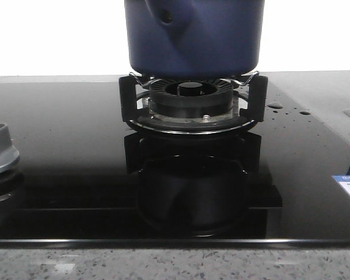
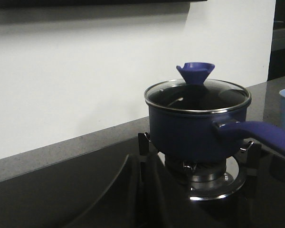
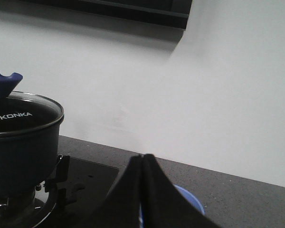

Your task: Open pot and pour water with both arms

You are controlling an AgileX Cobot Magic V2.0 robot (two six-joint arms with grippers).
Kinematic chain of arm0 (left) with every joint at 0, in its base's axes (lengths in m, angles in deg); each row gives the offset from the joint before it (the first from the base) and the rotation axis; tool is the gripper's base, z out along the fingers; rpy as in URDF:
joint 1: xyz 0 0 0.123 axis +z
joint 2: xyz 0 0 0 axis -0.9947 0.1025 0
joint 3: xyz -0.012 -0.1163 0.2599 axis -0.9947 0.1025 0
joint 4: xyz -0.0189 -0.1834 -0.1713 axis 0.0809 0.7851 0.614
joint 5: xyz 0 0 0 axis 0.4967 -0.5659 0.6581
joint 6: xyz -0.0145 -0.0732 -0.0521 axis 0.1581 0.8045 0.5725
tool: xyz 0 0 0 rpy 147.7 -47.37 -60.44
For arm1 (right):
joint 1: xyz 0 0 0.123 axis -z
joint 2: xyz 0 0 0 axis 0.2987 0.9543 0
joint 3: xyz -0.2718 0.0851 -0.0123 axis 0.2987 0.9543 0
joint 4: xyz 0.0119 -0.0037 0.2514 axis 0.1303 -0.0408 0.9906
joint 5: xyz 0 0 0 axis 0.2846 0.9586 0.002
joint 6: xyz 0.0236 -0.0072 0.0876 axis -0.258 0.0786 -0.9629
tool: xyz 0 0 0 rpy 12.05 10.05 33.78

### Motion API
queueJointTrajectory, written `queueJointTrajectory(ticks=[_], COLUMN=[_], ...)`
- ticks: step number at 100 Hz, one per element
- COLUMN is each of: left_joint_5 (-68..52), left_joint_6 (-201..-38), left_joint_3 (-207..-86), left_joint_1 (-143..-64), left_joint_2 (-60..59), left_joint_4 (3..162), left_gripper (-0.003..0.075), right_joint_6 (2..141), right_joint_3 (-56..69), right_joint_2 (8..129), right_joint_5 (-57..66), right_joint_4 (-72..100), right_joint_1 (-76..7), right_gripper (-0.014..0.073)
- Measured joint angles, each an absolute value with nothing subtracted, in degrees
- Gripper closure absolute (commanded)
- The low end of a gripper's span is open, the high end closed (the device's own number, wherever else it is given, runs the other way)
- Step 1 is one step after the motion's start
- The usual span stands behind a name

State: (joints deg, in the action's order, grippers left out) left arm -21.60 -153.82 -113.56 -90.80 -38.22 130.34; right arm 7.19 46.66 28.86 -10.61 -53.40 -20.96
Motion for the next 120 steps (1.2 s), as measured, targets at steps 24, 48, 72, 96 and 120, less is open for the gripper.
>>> queueJointTrajectory(ticks=[24,48,72,96,120], left_joint_5=[-27.63,-31.51,-22.31,-5.59,-0.99], left_joint_6=[-153.82,-153.78,-153.78,-138.99,-87.76], left_joint_3=[-112.36,-112.36,-111.90,-108.72,-97.93], left_joint_1=[-90.80,-90.80,-90.80,-90.54,-90.40], left_joint_2=[-39.08,-39.08,-39.11,-39.20,-42.26], left_joint_4=[131.08,131.42,131.45,108.43,58.19], left_gripper=[0.0740,0.0740,0.0740,0.0740,0.0740], right_joint_6=[7.05,7.05,7.05,7.05,7.05], right_joint_3=[46.66,46.66,46.66,46.66,46.66], right_joint_2=[28.86,28.86,28.86,28.86,28.86], right_joint_5=[-10.47,-10.44,-10.35,-10.35,-10.35], right_joint_4=[-53.40,-53.40,-53.40,-53.40,-53.40], right_joint_1=[-20.99,-20.99,-20.99,-20.99,-20.99], right_gripper=[0.0665,0.0665,0.0665,0.0665,0.0665])
